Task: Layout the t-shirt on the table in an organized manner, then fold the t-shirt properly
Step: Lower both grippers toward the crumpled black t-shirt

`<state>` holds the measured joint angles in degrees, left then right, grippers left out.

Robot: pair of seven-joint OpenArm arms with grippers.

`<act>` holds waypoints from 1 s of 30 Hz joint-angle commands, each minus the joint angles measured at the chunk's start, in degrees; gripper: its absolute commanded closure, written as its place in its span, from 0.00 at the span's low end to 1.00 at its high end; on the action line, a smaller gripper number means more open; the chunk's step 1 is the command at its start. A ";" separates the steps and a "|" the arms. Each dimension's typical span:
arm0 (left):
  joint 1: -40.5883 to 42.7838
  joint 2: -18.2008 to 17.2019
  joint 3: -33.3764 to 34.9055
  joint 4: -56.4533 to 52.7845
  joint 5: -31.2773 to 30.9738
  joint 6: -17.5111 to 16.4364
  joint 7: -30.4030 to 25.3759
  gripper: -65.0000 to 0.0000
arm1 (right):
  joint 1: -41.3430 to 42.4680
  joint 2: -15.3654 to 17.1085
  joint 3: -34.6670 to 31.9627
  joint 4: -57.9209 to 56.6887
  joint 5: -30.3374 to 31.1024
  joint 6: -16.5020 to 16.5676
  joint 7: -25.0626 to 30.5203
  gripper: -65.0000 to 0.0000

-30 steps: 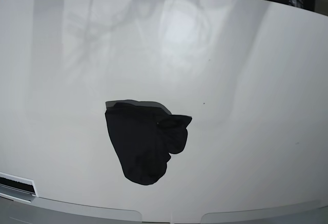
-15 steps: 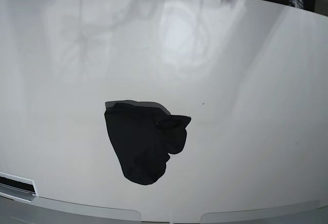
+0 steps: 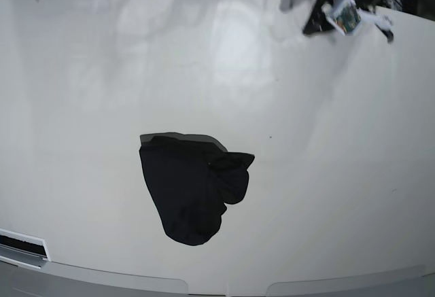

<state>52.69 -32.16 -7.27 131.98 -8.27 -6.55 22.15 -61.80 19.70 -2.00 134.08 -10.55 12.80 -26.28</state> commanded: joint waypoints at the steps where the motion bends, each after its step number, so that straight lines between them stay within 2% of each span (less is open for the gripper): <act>1: -1.55 -0.35 -0.26 0.92 -0.24 -0.28 -1.55 1.00 | 1.44 0.31 0.17 0.92 -0.04 -0.59 1.70 1.00; 4: -5.92 -0.35 -0.26 0.85 -1.86 -0.31 -1.53 1.00 | 8.20 0.28 0.15 0.92 0.81 1.16 3.87 1.00; 7: -10.32 -0.37 -0.26 0.11 -3.02 -0.35 -1.60 1.00 | 15.52 0.28 0.15 0.92 4.85 3.34 4.87 1.00; 10: -15.37 -0.37 -0.26 -2.78 -3.15 -0.37 -2.91 1.00 | 22.16 0.28 0.15 0.92 7.61 3.15 9.27 1.00; 12: -18.27 -0.39 -0.24 -5.62 -4.74 -1.70 -3.17 1.00 | 26.29 0.28 0.15 0.02 8.44 3.41 11.19 1.00; 16: -24.76 -0.39 0.55 -14.43 -8.31 -6.40 -4.66 1.00 | 36.70 0.07 0.09 -7.87 14.47 6.29 11.32 1.00; 19: -31.67 -0.37 4.04 -23.17 -8.74 -7.28 -4.87 1.00 | 44.35 -1.14 -0.11 -16.39 17.55 9.40 11.32 1.00; 23: -42.82 -0.33 11.80 -35.60 -8.76 -8.22 -6.88 1.00 | 54.60 -4.13 -2.12 -29.03 17.84 9.68 11.30 1.00; 27: -53.81 1.40 19.78 -45.42 -7.98 -8.31 -7.56 1.00 | 63.08 -6.97 -5.40 -42.01 17.79 9.77 11.21 0.66; 30: -60.48 3.54 23.80 -51.12 -5.27 -8.28 -7.56 1.00 | 68.72 -8.74 -8.17 -51.41 16.61 10.43 10.99 0.48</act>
<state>-6.85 -27.86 17.08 79.85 -13.02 -15.29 16.08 5.76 10.70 -10.46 81.36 5.52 23.57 -16.84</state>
